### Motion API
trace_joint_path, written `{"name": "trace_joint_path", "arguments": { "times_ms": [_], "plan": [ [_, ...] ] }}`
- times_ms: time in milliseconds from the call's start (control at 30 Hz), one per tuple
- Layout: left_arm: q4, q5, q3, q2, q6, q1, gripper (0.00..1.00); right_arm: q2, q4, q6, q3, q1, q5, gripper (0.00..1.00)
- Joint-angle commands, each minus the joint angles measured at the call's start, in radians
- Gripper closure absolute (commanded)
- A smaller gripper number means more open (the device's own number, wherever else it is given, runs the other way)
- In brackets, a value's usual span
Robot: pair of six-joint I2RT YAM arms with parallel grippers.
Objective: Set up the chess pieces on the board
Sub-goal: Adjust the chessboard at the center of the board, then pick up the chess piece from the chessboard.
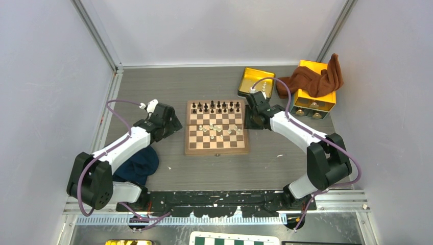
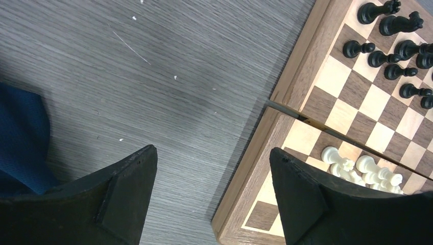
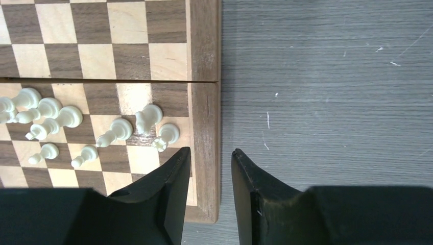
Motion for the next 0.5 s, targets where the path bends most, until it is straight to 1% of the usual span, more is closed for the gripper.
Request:
{"name": "trace_joint_path", "arguments": {
  "times_ms": [0,200,467],
  "plan": [
    [0.025,0.011,0.044,-0.036,0.036,0.005,0.18,-0.017,0.012,-0.013,0.038,0.007,-0.071,0.59],
    [0.024,0.016,0.038,-0.037,0.033,0.005,0.18,0.019,0.026,-0.030,0.063,0.030,-0.129,0.60],
    [0.027,0.019,0.032,-0.039,0.027,0.005,0.18,0.066,0.018,-0.046,0.097,0.042,-0.138,0.62]
  ]
}}
